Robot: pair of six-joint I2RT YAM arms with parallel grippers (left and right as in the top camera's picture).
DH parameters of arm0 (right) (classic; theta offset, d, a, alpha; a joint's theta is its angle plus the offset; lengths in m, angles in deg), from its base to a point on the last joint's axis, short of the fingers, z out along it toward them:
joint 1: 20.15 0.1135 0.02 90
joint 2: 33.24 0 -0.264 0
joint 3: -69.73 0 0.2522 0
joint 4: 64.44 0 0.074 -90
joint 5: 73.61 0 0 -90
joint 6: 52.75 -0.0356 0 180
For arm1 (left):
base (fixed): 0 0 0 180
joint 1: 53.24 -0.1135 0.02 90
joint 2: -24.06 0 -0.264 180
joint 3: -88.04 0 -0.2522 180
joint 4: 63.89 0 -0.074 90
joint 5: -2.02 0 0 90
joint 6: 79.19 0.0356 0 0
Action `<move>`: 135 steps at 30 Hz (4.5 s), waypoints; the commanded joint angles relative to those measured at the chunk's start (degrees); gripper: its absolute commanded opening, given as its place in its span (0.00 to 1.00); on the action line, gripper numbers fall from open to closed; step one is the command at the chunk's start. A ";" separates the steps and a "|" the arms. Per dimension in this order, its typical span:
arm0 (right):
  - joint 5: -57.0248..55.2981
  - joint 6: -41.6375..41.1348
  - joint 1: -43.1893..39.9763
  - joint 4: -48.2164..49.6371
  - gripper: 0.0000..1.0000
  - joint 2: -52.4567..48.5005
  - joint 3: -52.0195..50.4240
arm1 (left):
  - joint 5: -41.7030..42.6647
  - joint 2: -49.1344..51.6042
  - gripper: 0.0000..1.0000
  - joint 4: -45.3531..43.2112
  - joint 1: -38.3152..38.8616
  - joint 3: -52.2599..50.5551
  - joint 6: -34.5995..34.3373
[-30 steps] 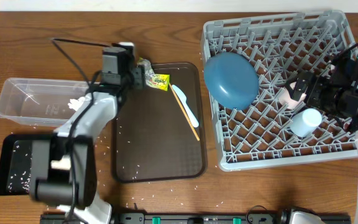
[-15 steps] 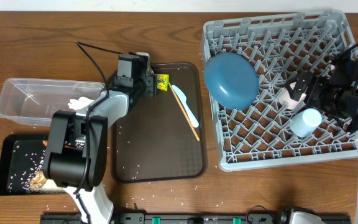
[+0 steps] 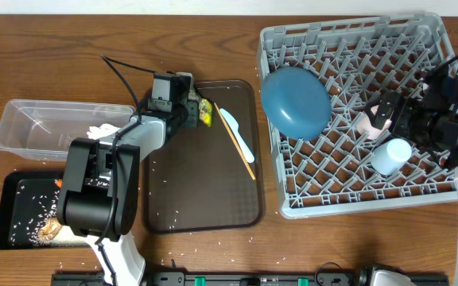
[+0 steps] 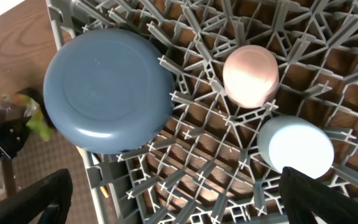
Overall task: Sort waste into correct bins and load items into the dishwasher rack
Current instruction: 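Grasp the foil wrapper and yellow snack packet with the left gripper, then carry the wrappers left and drop them into the clear bin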
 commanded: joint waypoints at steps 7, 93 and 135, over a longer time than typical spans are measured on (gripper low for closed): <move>0.39 -0.66 0.81 -0.55 0.99 0.04 0.28 | 0.96 -6.40 0.06 5.79 -0.20 0.31 -0.02; 0.42 -0.66 0.81 -2.25 0.99 0.04 0.28 | 3.65 1.40 0.06 -5.92 0.00 -0.35 -16.35; 0.42 -1.55 0.81 -1.79 0.99 0.04 0.28 | -17.27 -31.93 0.59 25.38 -27.15 -0.33 -16.83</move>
